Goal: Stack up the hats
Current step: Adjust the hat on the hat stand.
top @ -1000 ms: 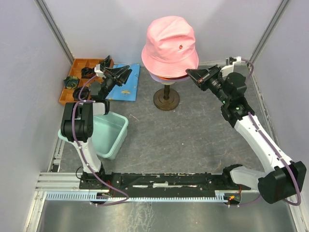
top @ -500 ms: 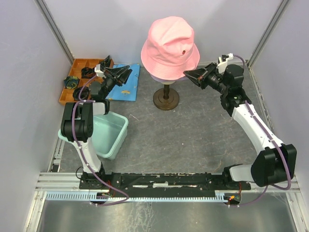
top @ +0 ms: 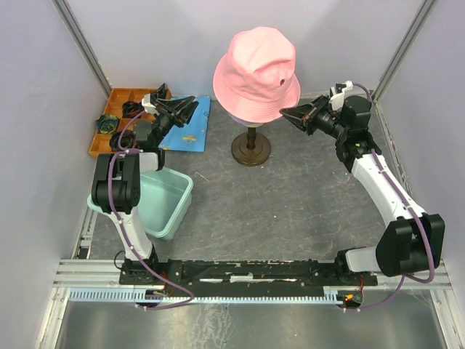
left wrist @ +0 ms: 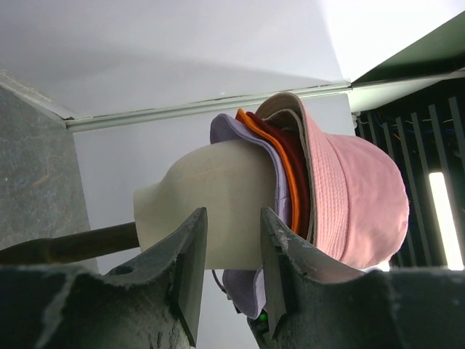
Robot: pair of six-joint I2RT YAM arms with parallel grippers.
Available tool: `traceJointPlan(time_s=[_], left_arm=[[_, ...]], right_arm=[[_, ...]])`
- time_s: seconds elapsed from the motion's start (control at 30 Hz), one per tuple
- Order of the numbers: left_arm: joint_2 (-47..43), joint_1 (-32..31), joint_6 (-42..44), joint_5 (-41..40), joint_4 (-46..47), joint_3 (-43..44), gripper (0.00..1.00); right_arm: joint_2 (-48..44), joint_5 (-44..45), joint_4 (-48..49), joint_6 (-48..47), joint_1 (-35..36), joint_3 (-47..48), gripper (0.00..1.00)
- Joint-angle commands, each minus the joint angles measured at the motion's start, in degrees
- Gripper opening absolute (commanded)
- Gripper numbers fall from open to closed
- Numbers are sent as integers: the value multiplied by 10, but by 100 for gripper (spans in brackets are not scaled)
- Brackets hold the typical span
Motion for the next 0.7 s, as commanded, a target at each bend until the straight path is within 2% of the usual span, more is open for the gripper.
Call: traceJointPlan(time_s=[0.0, 0.1, 0.13, 0.27, 0.43, 0.67], left_arm=[[-11, -2, 15, 7, 7, 49, 42], [-28, -2, 41, 33, -58, 114, 42], [-35, -1, 49, 40, -87, 136, 42], [-47, -2, 91, 57, -183, 225, 45], [-11, -12, 57, 73, -190, 305, 46], [1, -36, 91, 91, -265, 341, 48]], right_arm=[[16, 1, -35, -21, -5, 6, 14], [19, -1, -44, -28, -5, 28, 30], [20, -1, -49, -31, -5, 37, 32], [20, -2, -62, -36, -7, 61, 37], [20, -2, -66, -35, -9, 70, 38], [20, -5, -72, -34, -11, 77, 38]])
